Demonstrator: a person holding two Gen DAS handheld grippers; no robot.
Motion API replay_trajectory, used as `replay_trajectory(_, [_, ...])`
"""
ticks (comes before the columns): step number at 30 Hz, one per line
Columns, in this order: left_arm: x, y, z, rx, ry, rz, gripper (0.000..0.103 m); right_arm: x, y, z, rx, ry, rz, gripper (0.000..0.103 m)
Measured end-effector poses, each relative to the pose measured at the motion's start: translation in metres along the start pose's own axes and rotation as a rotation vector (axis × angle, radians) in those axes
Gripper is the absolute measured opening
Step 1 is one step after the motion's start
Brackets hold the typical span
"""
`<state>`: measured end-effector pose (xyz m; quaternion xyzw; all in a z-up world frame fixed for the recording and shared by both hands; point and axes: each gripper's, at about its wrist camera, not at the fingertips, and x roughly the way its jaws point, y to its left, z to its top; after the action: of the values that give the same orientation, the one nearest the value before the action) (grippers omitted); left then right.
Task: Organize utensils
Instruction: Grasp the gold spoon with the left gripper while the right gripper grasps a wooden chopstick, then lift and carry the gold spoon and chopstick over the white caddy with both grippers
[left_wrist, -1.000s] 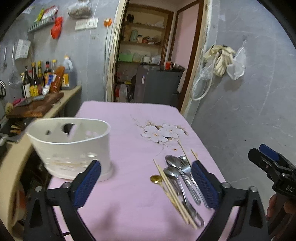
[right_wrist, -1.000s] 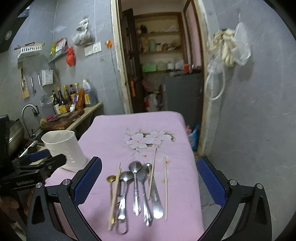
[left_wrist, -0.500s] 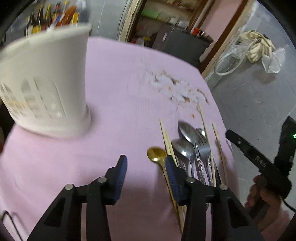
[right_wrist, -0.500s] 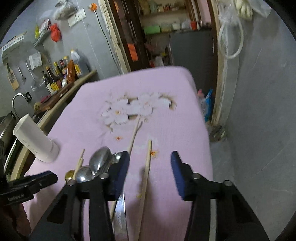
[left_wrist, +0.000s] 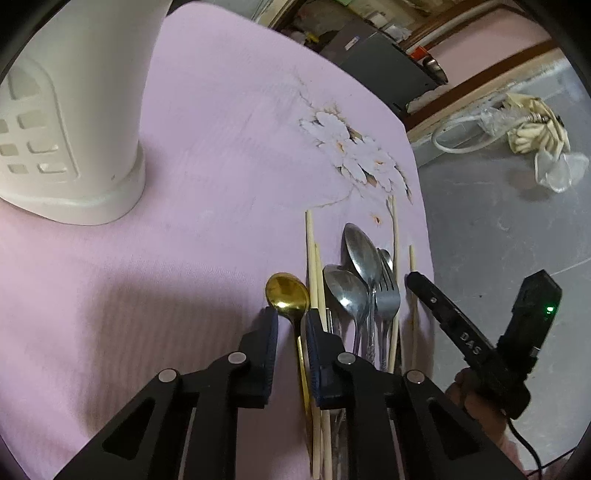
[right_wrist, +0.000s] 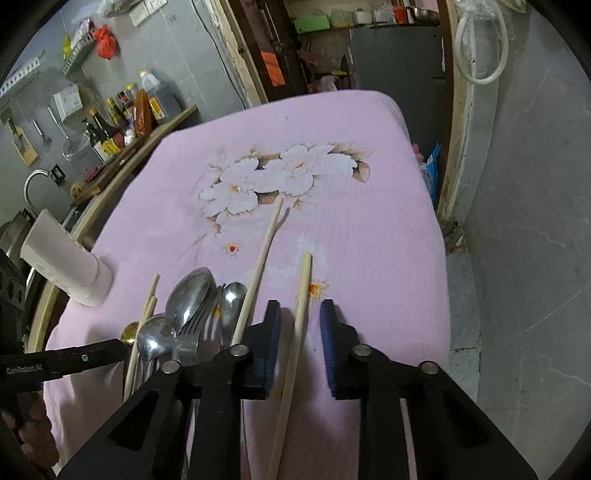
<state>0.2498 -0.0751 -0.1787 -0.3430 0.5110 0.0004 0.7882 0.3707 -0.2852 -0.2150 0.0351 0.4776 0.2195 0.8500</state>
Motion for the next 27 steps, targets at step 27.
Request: replay_trajectory(27, [0.022, 0.006, 0.021, -0.094, 0.194, -0.079, 0.007, 0.013, -0.007, 0.013, 0.068, 0.114, 0.05, 0.005])
